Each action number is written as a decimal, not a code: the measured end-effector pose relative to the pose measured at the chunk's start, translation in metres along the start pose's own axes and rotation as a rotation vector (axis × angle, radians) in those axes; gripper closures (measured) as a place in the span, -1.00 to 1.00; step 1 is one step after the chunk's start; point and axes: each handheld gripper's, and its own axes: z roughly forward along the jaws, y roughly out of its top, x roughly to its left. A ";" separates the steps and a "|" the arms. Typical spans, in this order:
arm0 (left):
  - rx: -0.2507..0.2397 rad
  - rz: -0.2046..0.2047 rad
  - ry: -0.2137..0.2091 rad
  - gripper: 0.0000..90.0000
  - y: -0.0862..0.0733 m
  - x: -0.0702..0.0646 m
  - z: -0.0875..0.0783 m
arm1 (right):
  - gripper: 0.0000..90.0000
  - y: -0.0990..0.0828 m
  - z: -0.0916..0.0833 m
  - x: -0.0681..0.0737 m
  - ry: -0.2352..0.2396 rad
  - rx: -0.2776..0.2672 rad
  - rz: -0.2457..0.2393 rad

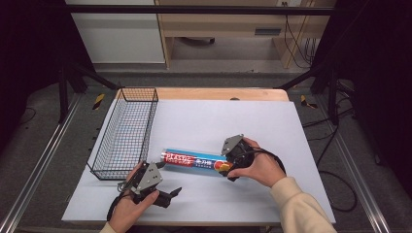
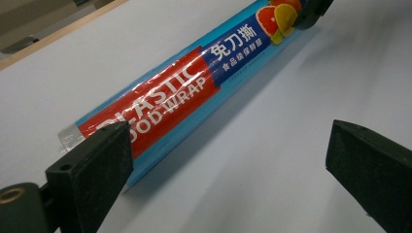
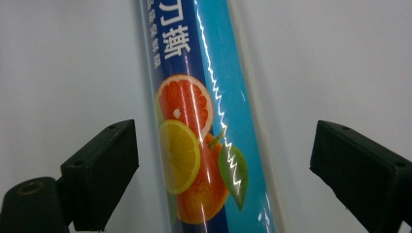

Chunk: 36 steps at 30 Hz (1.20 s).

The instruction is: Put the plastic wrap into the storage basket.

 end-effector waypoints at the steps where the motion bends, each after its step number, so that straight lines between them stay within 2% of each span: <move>1: 0.000 0.000 0.000 -0.93 0.000 0.000 0.000 | -0.76 -0.001 0.004 -0.001 0.010 0.001 0.003; 7: 0.006 0.000 -0.007 -0.93 0.000 0.000 0.000 | -0.73 -0.003 0.020 -0.002 0.038 0.044 0.011; 13: 0.010 0.000 -0.015 -0.93 0.000 0.000 0.000 | -0.50 -0.002 0.024 -0.005 0.055 0.075 0.000; 16: 0.015 -0.001 -0.016 -0.93 0.001 0.001 0.000 | -0.40 0.000 0.028 -0.004 0.066 0.128 -0.005; 18: 0.015 0.001 -0.017 -0.93 0.001 0.001 0.000 | -0.39 0.002 0.031 -0.004 0.056 0.163 -0.018; 21: 0.017 0.005 -0.018 -0.93 0.001 0.000 -0.001 | -0.36 0.003 0.031 -0.004 0.061 0.167 -0.002; 24: 0.008 0.005 -0.024 -0.92 0.004 0.000 -0.002 | -0.35 0.002 0.029 -0.003 0.051 0.150 -0.027; 28: 0.003 0.032 -0.030 -0.92 0.013 0.002 -0.007 | -0.33 0.001 0.026 0.002 0.031 0.129 -0.064; 29: 0.005 0.048 -0.032 -0.92 0.017 0.003 -0.007 | -0.33 0.001 0.024 0.004 0.015 0.122 -0.081; 31: 0.037 0.117 -0.013 -0.92 0.025 0.009 -0.009 | -0.33 0.001 0.017 0.006 -0.001 0.105 -0.107; 34: 0.038 0.127 -0.020 -0.91 0.032 0.014 -0.008 | -0.33 0.003 0.002 0.007 -0.003 0.090 -0.126; 36: 0.053 0.166 -0.019 -0.91 0.047 0.021 -0.006 | -0.33 0.005 -0.008 0.009 -0.005 0.092 -0.128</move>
